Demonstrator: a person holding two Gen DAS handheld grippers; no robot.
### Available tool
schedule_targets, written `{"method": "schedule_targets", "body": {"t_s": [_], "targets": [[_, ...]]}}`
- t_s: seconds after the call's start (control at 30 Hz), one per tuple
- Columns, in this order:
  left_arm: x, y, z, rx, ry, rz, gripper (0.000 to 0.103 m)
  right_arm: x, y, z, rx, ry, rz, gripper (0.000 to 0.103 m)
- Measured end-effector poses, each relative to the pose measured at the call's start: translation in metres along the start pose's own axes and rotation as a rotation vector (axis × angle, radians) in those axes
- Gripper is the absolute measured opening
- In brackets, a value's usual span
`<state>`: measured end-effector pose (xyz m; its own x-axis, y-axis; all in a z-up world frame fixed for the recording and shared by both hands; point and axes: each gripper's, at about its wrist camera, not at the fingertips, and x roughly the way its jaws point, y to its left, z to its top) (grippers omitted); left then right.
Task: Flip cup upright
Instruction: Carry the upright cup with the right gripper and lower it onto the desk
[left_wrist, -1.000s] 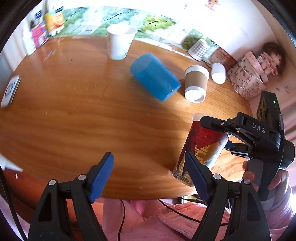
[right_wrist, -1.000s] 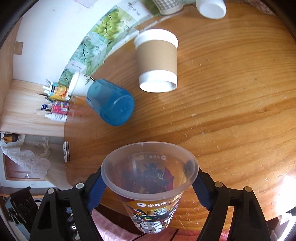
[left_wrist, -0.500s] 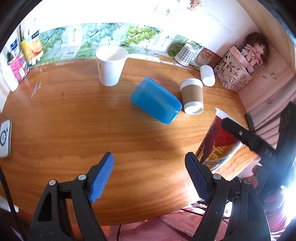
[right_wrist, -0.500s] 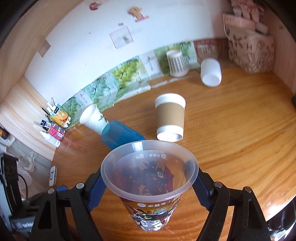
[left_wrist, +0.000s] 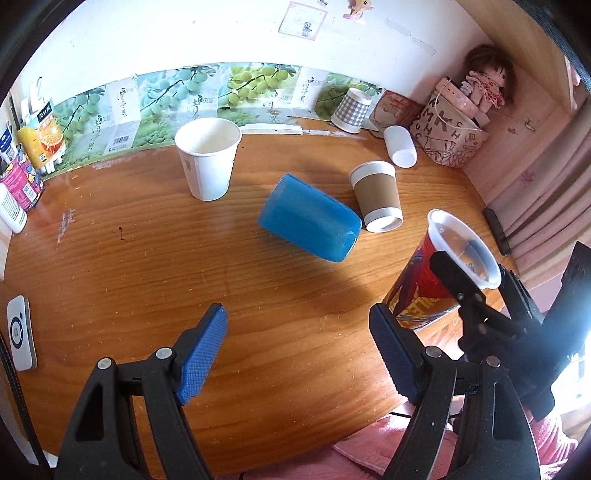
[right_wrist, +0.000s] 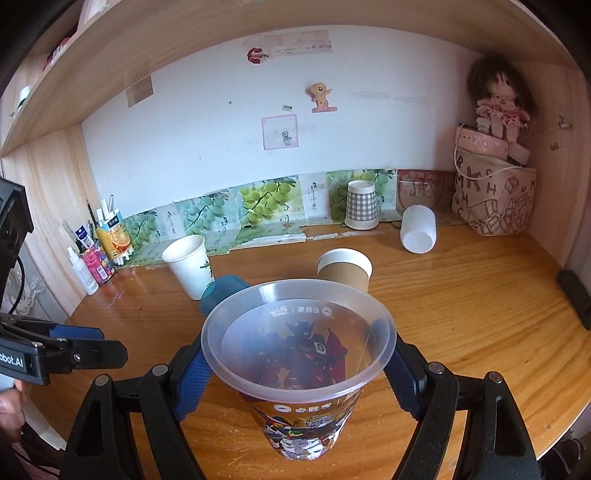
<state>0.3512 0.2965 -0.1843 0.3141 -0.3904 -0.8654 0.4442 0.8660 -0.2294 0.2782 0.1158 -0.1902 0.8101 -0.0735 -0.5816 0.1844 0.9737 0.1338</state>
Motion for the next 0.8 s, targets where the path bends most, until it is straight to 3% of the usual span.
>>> {"method": "schedule_targets", "body": {"t_s": [0.23,0.53,0.8], "targets": [[0.0,0.001,0.005,0.019,-0.008,-0.002,0.082,0.001,0.012,-0.016,-0.019,-0.036,0.001,0.082],[0.002,0.004,0.002,0.013,0.011,-0.017,0.082,0.006,0.012,-0.026,-0.009,-0.014,-0.012,0.083],[0.012,-0.002,-0.008,-0.002,0.076,-0.068,0.082,0.006,0.013,-0.035,-0.043,0.073,-0.012,0.083]]}}
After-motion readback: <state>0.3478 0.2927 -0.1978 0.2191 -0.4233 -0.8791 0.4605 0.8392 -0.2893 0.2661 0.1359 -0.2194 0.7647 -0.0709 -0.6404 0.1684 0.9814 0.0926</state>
